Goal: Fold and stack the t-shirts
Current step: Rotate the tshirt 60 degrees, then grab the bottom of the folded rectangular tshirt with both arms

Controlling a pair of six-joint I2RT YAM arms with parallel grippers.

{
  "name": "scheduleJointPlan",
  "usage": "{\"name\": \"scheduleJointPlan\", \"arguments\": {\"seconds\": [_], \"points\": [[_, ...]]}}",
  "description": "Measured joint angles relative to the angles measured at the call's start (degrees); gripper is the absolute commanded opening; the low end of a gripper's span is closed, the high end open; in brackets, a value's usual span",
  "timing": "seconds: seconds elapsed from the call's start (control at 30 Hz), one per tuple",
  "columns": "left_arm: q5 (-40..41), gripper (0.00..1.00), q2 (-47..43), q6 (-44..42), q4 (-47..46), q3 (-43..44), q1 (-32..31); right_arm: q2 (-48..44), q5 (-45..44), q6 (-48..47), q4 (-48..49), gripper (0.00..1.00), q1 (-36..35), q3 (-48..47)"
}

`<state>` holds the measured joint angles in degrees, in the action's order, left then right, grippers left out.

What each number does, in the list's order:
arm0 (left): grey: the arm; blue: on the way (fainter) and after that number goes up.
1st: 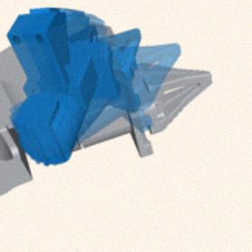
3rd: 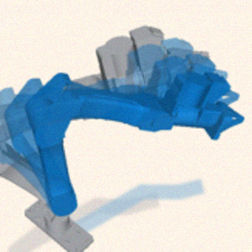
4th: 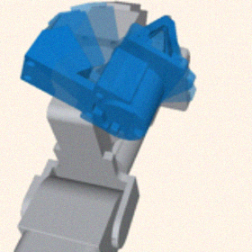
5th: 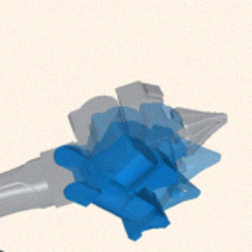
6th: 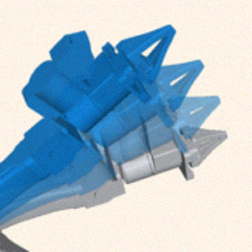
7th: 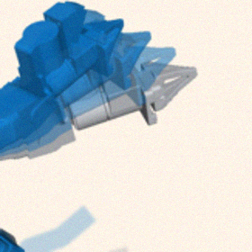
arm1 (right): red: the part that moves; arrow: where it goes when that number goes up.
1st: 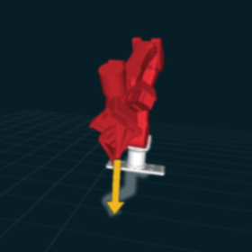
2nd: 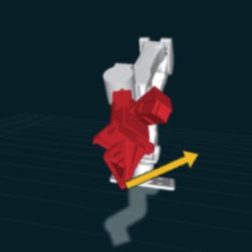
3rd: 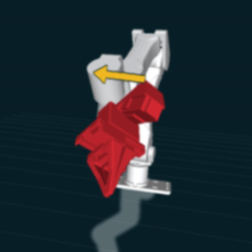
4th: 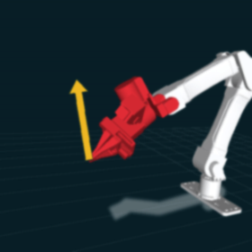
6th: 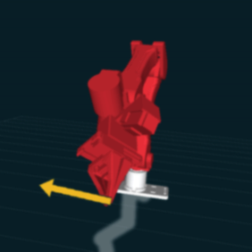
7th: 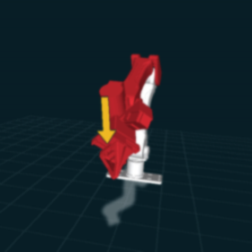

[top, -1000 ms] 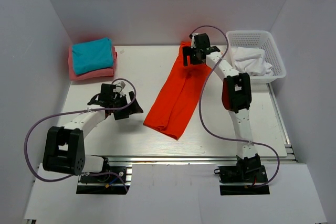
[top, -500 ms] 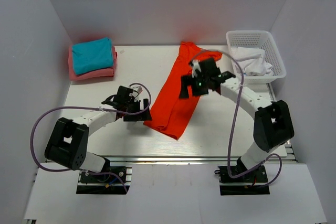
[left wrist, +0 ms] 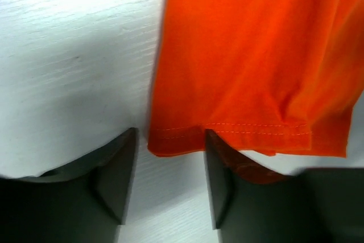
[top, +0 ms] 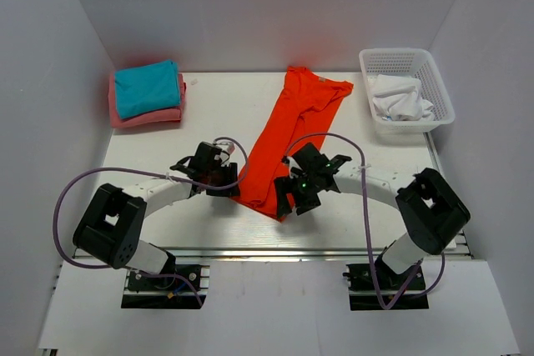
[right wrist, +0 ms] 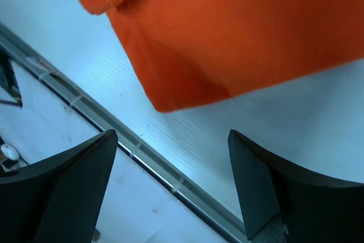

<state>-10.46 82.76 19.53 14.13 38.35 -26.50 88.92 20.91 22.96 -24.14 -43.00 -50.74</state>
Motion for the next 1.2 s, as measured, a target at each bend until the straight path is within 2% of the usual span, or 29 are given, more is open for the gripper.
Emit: {"name": "scheduleJointPlan", "arguments": {"seconds": [0.13, 0.23, 0.33, 0.37, 0.43, 0.47, 0.5, 0.57, 0.6, 0.8, 1.03, 1.2], "points": [[0.48, 0.47, 0.11, 0.59, -1.18, -0.63, -1.7, 3.43, -3.02, 2.58, 1.22, 0.77, -3.3, -0.2], [1.14, 0.45, 0.17, 0.72, -1.92, -0.96, -2.56, 5.16, -4.96, 4.0, 1.16, 0.64, -4.87, -1.62], [1.7, 0.41, 0.28, 1.05, -2.29, -1.05, -3.3, 6.29, -7.1, 5.16, 1.62, 0.49, -5.55, -2.34], [1.88, 0.36, 0.28, 1.16, -2.38, -1.09, -3.52, 6.49, -7.85, 5.44, 1.66, 0.36, -5.66, -2.45], [2.08, 0.32, 0.31, 1.46, -2.38, -1.18, -3.85, 6.86, -9.33, 5.84, 1.7, 0.27, -5.88, -2.67], [2.08, 0.29, 0.31, 1.49, -2.45, -1.29, -4.02, 7.08, -9.92, 6.08, 1.7, 0.19, -5.9, -2.75], [2.05, 0.2, 0.28, 1.6, -2.56, -1.44, -4.17, 7.21, -10.54, 6.4, 1.68, 0.09, -5.95, -2.75], [1.86, 0.1, 0.26, 2.05, -2.6, -1.6, -4.46, 7.23, -11.32, 6.78, 1.6, 0.0, -6.01, -2.75], [1.64, 0.0, 0.09, 2.21, -2.62, -1.68, -4.59, 7.21, -11.56, 6.82, 1.6, 0.0, -6.08, -2.75], [0.55, 0.0, -4.28, 3.21, -0.46, -4.0, -4.76, 5.53, -10.16, 5.2, 1.31, 0.0, -8.0, -2.71], [-1.03, 0.0, -19.5, 5.62, 5.35, -7.63, -5.31, 1.68, -6.69, 1.53, 1.2, 0.0, -11.52, -1.57], [-0.92, 0.0, -20.13, 6.32, 5.75, -6.47, -5.51, -0.76, -10.01, 1.44, 0.55, 0.0, -11.15, -1.55]]}}
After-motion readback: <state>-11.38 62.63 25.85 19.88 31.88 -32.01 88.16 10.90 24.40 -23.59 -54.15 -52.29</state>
